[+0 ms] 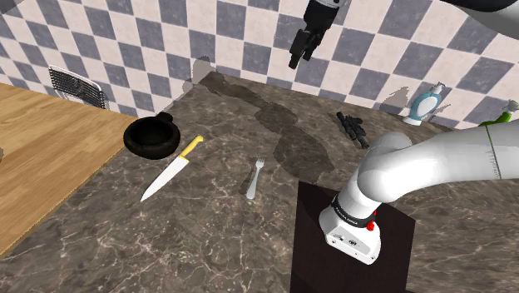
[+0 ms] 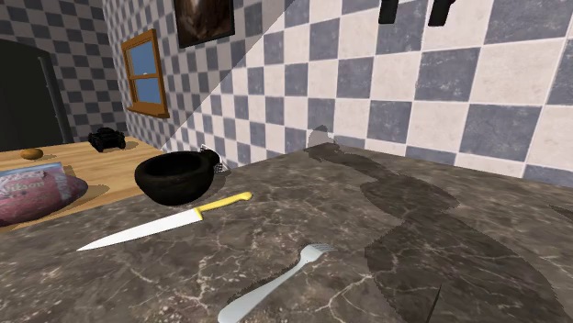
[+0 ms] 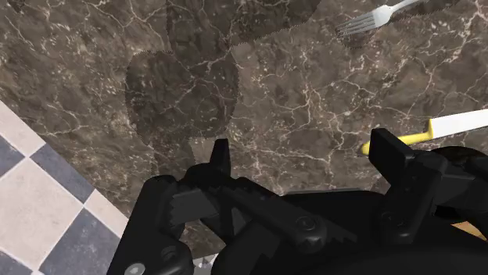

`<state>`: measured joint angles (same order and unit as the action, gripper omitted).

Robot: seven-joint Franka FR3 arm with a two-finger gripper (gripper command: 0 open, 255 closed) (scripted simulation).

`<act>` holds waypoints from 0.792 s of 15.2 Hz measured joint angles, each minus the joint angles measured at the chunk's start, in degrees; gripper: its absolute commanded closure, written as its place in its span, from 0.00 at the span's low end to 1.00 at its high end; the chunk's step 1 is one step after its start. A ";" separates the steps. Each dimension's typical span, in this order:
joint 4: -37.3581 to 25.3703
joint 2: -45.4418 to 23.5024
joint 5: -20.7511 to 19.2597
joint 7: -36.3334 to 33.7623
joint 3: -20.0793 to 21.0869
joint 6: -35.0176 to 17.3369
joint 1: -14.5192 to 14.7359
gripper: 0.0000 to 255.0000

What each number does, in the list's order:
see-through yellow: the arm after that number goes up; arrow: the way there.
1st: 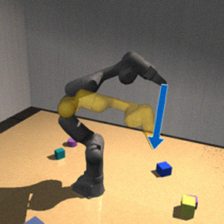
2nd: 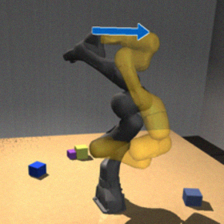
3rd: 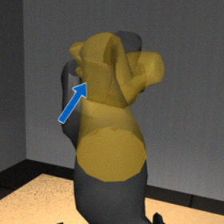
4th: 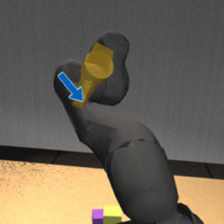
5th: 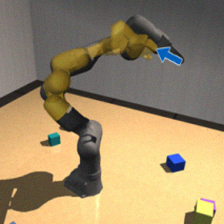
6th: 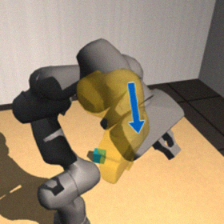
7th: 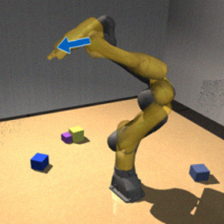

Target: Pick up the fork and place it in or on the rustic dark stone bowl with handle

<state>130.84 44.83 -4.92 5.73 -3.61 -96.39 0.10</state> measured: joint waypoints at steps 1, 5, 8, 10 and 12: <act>0.00 0.00 0.00 0.00 0.00 0.00 0.00 0.00; 5.61 2.06 2.08 -7.81 2.70 -1.42 -1.65 0.00; 10.49 3.62 4.71 -15.77 5.65 -2.73 -2.93 0.00; 13.98 4.17 6.92 -21.40 7.98 -4.40 -3.56 0.00; 16.95 5.03 9.14 -26.68 10.02 -5.35 -4.10 0.00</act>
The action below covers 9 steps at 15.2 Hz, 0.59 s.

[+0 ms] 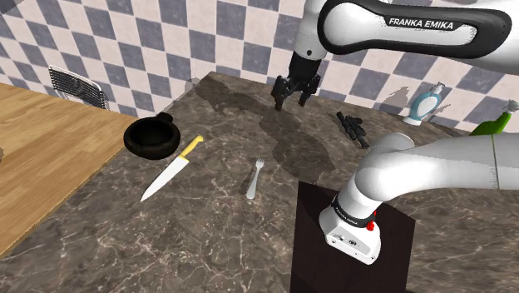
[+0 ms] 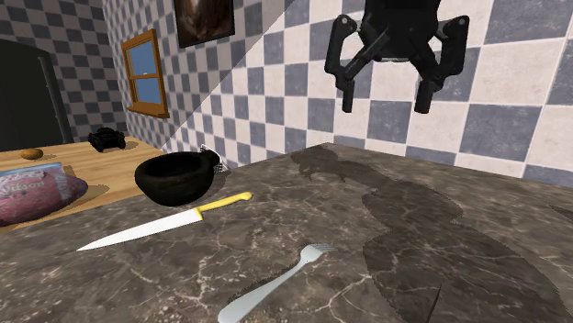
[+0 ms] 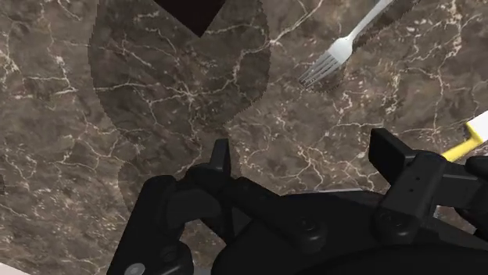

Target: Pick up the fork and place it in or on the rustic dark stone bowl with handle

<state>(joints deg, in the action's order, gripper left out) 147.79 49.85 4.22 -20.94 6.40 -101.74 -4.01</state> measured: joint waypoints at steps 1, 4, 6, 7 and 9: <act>1.05 0.30 1.22 -2.69 1.11 -0.22 -0.19 0.00; 4.83 -0.46 4.95 -10.24 4.25 -3.19 -0.86 0.00; 7.11 -1.10 8.10 -15.86 7.06 -5.26 -0.72 0.00; 7.70 -1.67 9.76 -18.80 8.49 -6.10 -0.62 0.00; 9.06 -2.74 13.10 -24.45 11.29 -7.94 -0.31 0.00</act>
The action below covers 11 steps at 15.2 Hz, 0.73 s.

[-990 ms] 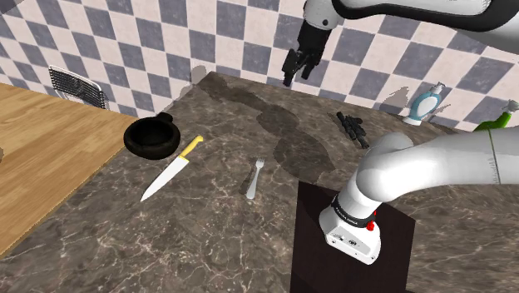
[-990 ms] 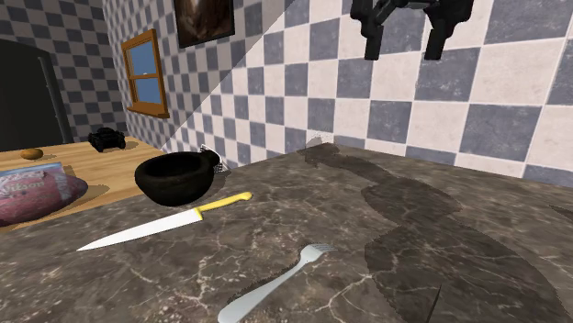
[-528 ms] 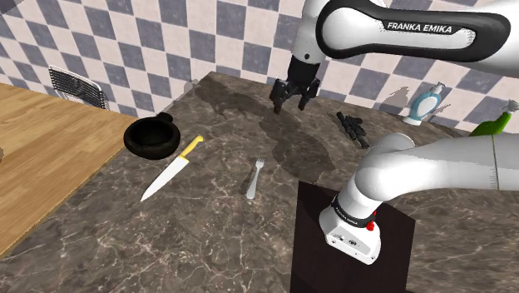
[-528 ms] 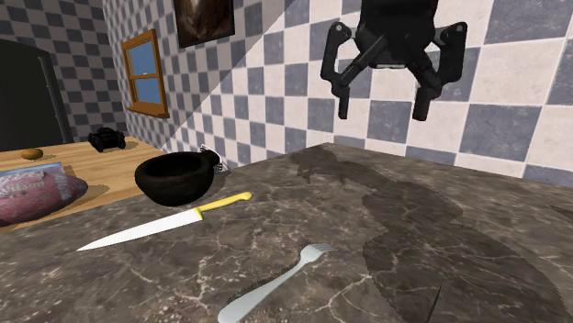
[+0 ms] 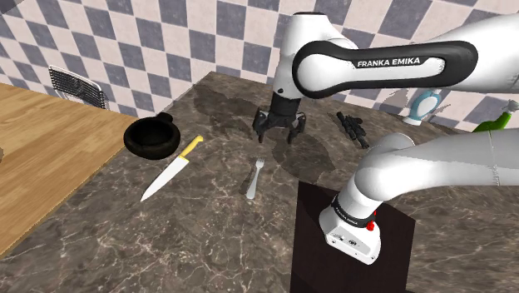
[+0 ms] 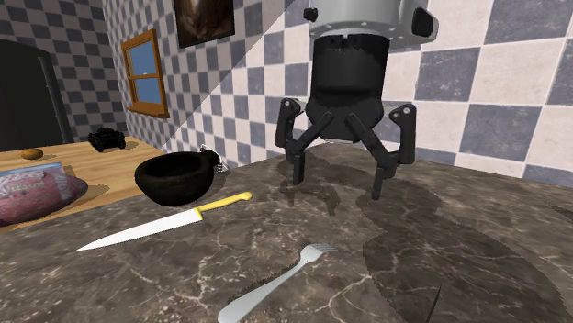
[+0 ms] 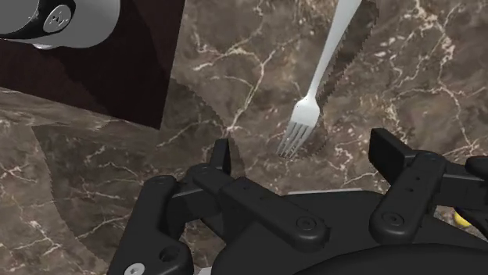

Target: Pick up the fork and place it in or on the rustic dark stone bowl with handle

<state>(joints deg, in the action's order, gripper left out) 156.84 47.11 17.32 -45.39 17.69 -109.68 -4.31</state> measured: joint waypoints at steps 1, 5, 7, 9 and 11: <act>0.74 -1.07 1.52 -2.42 1.17 -1.47 -0.11 0.00; 2.50 -6.90 8.36 -12.76 7.11 -8.40 0.14 0.00; 2.73 -9.42 10.79 -16.54 9.08 -11.01 0.02 0.00; 3.30 -10.81 11.94 -17.63 10.14 -12.99 0.19 0.00; 4.15 -12.15 12.67 -17.60 10.82 -15.15 0.26 0.00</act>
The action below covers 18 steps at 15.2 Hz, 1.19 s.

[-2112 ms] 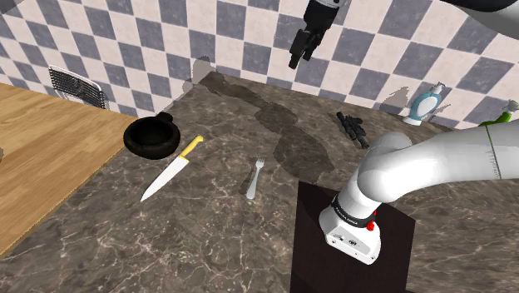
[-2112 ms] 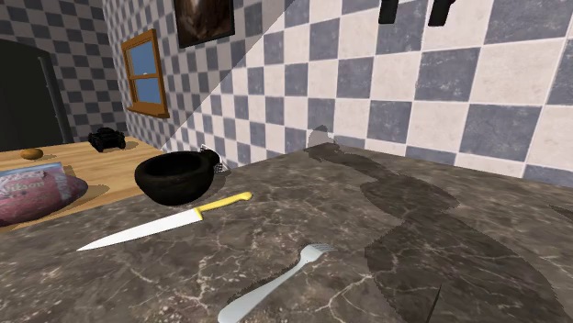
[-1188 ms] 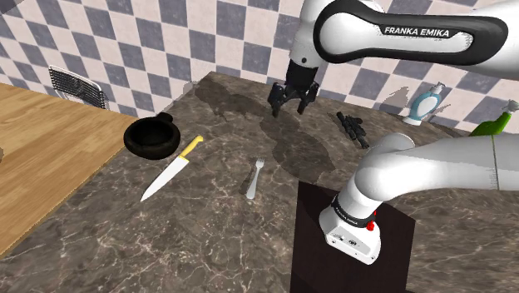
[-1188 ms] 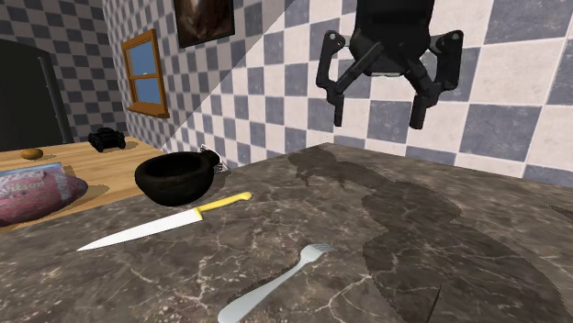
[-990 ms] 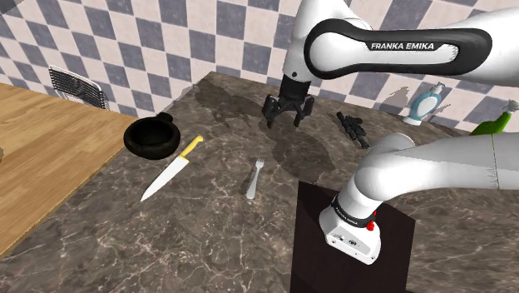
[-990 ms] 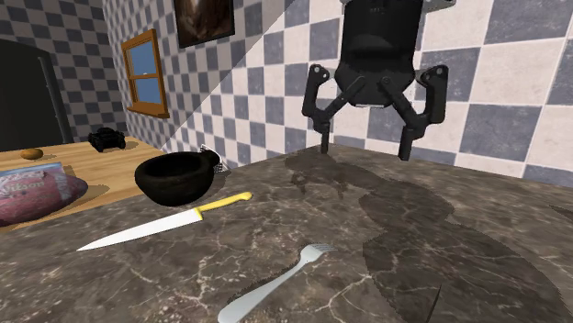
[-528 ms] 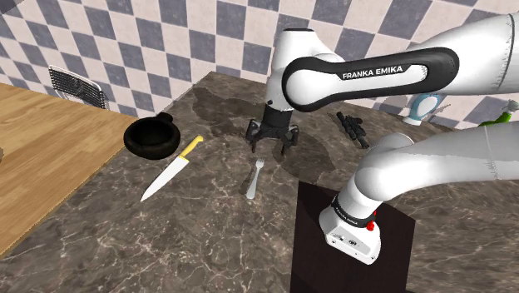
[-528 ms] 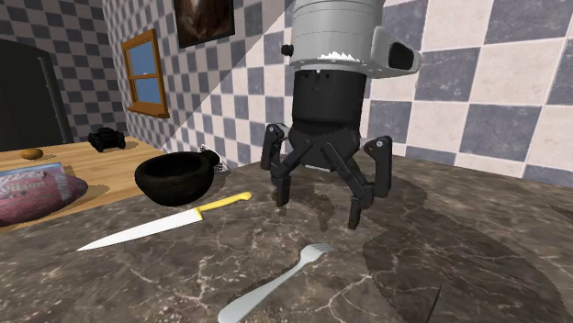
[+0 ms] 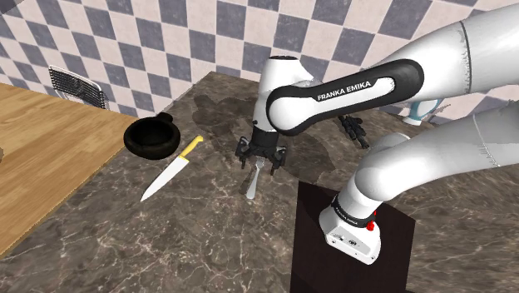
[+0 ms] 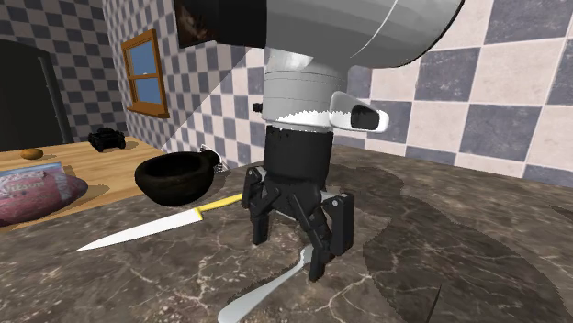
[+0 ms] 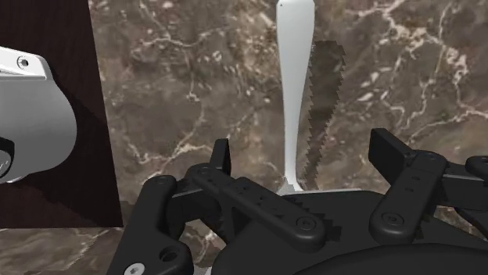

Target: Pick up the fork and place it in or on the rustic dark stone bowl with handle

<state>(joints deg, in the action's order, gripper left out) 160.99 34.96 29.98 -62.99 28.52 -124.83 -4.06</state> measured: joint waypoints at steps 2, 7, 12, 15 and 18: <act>0.75 -0.90 0.65 0.03 0.59 -1.67 0.24 0.00; 1.60 -2.91 1.57 0.10 1.64 -4.58 0.46 0.00; 1.58 -3.09 1.59 0.10 1.72 -4.77 0.44 1.00; 1.58 -3.10 1.59 0.10 1.72 -4.78 0.44 1.00; 1.58 -3.10 1.59 0.09 1.72 -4.78 0.44 1.00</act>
<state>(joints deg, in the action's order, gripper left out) 162.58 31.86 31.58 -62.90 30.24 -129.61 -3.62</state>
